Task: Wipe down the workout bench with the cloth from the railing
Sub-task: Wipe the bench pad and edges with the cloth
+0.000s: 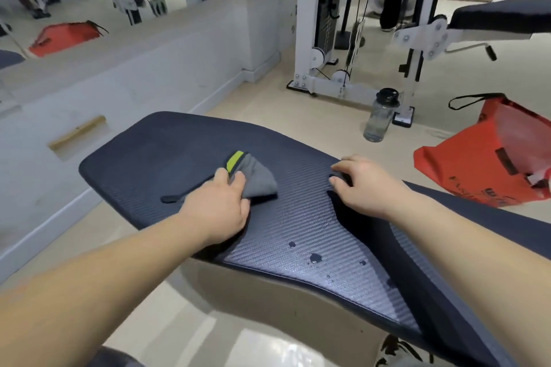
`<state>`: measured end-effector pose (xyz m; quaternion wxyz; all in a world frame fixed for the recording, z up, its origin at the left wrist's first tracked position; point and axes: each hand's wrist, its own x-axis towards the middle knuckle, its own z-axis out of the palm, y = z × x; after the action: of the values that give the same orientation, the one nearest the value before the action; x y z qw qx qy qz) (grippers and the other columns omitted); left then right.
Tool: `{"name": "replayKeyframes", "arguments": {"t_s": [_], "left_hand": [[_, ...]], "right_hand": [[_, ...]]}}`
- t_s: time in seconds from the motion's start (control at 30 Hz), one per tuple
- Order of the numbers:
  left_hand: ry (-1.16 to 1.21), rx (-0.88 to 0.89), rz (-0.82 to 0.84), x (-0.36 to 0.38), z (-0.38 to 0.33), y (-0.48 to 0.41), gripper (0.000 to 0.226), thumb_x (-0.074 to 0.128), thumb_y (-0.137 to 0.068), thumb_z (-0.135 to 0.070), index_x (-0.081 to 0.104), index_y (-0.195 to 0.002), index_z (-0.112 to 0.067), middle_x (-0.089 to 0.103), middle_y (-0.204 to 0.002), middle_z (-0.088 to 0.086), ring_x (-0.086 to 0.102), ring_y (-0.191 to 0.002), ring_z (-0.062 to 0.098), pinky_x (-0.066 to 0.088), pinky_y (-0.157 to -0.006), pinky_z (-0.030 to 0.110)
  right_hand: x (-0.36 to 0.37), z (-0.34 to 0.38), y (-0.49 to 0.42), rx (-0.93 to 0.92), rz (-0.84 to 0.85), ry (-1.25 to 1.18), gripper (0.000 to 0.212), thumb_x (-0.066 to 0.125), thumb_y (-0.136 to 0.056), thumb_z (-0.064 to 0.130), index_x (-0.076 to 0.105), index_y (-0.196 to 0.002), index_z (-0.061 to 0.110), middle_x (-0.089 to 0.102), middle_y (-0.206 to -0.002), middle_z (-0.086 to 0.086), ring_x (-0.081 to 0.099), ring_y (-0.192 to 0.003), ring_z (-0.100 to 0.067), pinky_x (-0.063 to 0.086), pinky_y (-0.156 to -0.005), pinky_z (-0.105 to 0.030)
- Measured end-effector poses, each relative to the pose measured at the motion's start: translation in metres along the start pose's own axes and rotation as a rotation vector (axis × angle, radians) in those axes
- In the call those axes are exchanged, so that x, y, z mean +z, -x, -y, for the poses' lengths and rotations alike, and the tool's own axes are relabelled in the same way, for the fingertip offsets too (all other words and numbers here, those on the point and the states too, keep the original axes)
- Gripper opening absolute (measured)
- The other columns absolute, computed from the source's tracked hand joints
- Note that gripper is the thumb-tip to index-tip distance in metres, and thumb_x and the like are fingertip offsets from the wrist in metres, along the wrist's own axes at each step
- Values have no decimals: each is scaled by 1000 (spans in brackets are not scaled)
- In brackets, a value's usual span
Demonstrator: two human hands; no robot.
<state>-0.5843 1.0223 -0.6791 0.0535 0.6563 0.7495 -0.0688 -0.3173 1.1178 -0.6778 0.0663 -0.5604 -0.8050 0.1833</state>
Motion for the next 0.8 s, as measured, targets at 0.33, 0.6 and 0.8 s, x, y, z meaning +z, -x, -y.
{"name": "replayKeyframes", "arguments": {"t_s": [0.33, 0.6, 0.8], "left_hand": [[9, 234, 56, -1, -2, 33, 71, 34, -97, -60, 20, -157, -25, 40, -135, 7, 59, -116, 32, 52, -91, 43], [58, -126, -6, 2, -17, -8, 69, 35, -100, -50, 26, -153, -6, 36, -148, 18, 53, -126, 40, 47, -98, 46], [-34, 114, 101, -11, -5, 3, 63, 34, -100, -55, 24, -156, -27, 42, -137, 5, 59, -118, 36, 49, -91, 42]], "right_hand": [[4, 9, -1, -27, 8, 14, 45, 47, -94, 49, 66, -130, 28, 65, -132, 6, 59, -126, -22, 49, -104, -46], [-1, 1, 5, 38, 5, -2, 43, 45, -96, 45, 64, -132, 29, 63, -135, 4, 57, -129, -24, 48, -106, -48], [-7, -29, 6, 110, -32, -101, 42, 41, -101, 32, 63, -136, 25, 63, -139, -2, 55, -132, -29, 45, -110, -48]]}}
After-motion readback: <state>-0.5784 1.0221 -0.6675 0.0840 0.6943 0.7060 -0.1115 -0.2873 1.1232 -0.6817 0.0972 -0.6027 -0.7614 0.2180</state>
